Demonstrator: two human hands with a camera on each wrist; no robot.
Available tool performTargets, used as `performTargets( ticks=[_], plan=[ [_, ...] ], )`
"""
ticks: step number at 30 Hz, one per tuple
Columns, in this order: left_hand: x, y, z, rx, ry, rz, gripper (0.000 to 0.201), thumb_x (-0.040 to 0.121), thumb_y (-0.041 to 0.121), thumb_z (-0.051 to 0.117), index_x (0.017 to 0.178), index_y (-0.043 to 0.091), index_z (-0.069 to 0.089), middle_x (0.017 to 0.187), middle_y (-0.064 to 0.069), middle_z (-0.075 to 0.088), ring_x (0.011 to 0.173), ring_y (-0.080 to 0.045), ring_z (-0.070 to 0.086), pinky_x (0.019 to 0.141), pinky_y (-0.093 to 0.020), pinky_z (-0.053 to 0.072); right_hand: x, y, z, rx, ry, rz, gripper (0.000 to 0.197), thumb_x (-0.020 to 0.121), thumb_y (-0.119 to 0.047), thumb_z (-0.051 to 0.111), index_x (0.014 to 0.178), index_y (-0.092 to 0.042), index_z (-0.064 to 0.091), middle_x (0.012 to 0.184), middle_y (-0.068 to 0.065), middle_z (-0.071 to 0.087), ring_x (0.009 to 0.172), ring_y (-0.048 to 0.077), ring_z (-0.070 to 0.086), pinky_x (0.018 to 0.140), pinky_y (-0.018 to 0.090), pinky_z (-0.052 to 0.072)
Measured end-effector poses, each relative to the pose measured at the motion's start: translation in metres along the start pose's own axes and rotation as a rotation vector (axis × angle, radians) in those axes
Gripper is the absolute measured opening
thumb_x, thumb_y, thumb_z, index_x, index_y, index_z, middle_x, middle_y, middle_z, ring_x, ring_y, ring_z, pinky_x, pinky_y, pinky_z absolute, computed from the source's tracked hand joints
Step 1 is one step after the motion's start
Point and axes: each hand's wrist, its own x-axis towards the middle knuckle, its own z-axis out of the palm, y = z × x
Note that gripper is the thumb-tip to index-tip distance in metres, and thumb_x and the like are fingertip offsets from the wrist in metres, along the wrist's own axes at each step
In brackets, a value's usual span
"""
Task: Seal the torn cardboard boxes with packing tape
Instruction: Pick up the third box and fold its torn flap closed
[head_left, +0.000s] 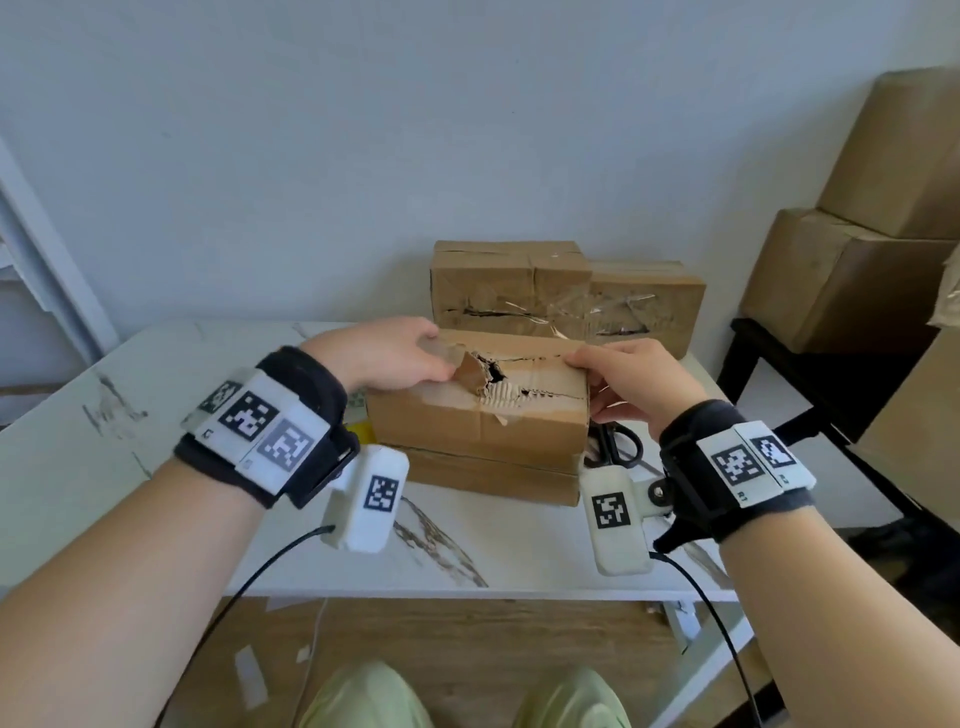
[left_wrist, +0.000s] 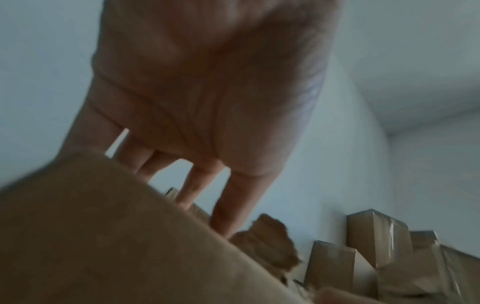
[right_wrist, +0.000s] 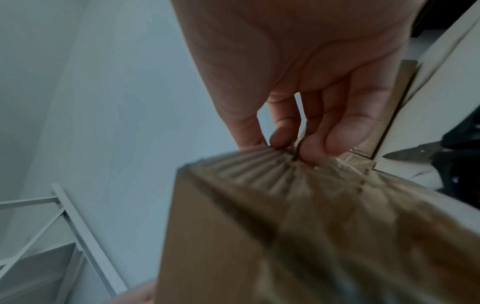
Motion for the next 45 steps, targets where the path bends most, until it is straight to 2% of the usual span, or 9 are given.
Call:
performTargets(
  ticks=[4,8,14,26,30,33,37,42,45],
  plan=[
    [0.012,0.004,-0.002,-0.336,0.071,0.155,0.049,0.089,0.011,0.058,0.134,0.027,0.049,0.143,0.005,0.043,0.129,-0.012,0.04,0.104,-0.025,0.03,0.006,-0.001,0.003,-0.066,0.025,-0.006,0.023,0.084,-0.027,0.069,0.071,-0.012,0.057,0.075,0.008,0.065,0.062,0.019,0.061,0.062,0.03,0.058],
    [0.018,0.003,0.004,-0.723,0.078,0.249,0.039,0.092,0.0,0.043,0.113,0.024,0.064,0.13,0.009,0.054,0.129,-0.007,0.04,0.111,-0.026,0.024,0.006,-0.015,0.003,-0.213,0.216,-0.262,0.013,0.08,-0.017,0.071,0.073,-0.019,0.06,0.079,-0.001,0.064,0.075,0.013,0.058,0.075,0.033,0.054],
    [0.026,-0.006,0.011,-0.786,0.118,0.213,0.038,0.086,-0.011,0.05,0.102,0.018,0.067,0.115,-0.004,0.065,0.113,-0.015,0.057,0.104,-0.03,0.041,-0.01,-0.042,0.039,-0.237,-0.052,-0.365,0.022,0.071,-0.035,0.08,0.078,-0.016,0.071,0.053,-0.017,0.056,0.049,-0.005,0.049,0.051,0.011,0.04],
    [0.033,-0.013,0.017,-0.815,0.13,0.254,0.029,0.079,-0.01,0.065,0.087,0.018,0.068,0.11,0.002,0.066,0.108,-0.012,0.061,0.092,-0.021,0.045,0.001,-0.034,0.051,-0.34,-0.02,-0.342,0.026,0.07,-0.014,0.081,0.092,-0.027,0.074,0.082,-0.013,0.062,0.074,0.004,0.054,0.07,0.02,0.046],
    [0.035,-0.012,0.018,-0.762,0.172,0.231,0.032,0.069,-0.007,0.075,0.083,0.02,0.069,0.108,0.001,0.069,0.106,-0.012,0.062,0.096,-0.029,0.047,0.003,-0.033,0.051,-0.382,-0.041,-0.348,0.031,0.072,-0.011,0.079,0.096,-0.03,0.075,0.103,-0.01,0.066,0.086,0.004,0.059,0.069,0.013,0.045],
    [0.036,-0.012,0.02,-0.768,0.191,0.225,0.035,0.067,-0.009,0.076,0.088,0.018,0.068,0.106,-0.001,0.069,0.103,-0.011,0.063,0.092,-0.025,0.049,0.003,-0.032,0.049,-0.373,-0.082,-0.365,0.033,0.075,-0.008,0.076,0.099,-0.03,0.074,0.093,-0.021,0.059,0.092,0.002,0.054,0.069,0.006,0.039],
    [0.034,-0.012,0.021,-0.758,0.197,0.23,0.034,0.067,-0.005,0.078,0.09,0.018,0.068,0.106,0.002,0.068,0.101,-0.007,0.061,0.083,-0.014,0.046,0.002,-0.029,0.05,-0.419,-0.066,-0.413,0.024,0.076,-0.011,0.075,0.092,-0.028,0.076,0.101,-0.015,0.054,0.103,0.005,0.049,0.082,0.017,0.036],
    [0.033,-0.01,0.021,-0.713,0.206,0.241,0.028,0.07,0.001,0.078,0.084,0.023,0.068,0.101,0.007,0.067,0.099,-0.005,0.06,0.075,-0.011,0.043,0.001,-0.029,0.044,-0.239,-0.087,-0.338,0.018,0.076,-0.007,0.075,0.085,-0.022,0.076,0.084,-0.014,0.063,0.077,0.0,0.058,0.064,0.005,0.043],
    [0.032,-0.01,0.022,-0.692,0.205,0.255,0.017,0.073,0.007,0.078,0.082,0.02,0.072,0.107,0.007,0.067,0.096,-0.003,0.06,0.075,-0.012,0.044,0.004,-0.028,0.038,-0.103,-0.043,-0.258,0.017,0.074,-0.004,0.076,0.079,-0.02,0.074,0.089,-0.006,0.068,0.082,0.01,0.063,0.076,0.02,0.053]
  ],
)
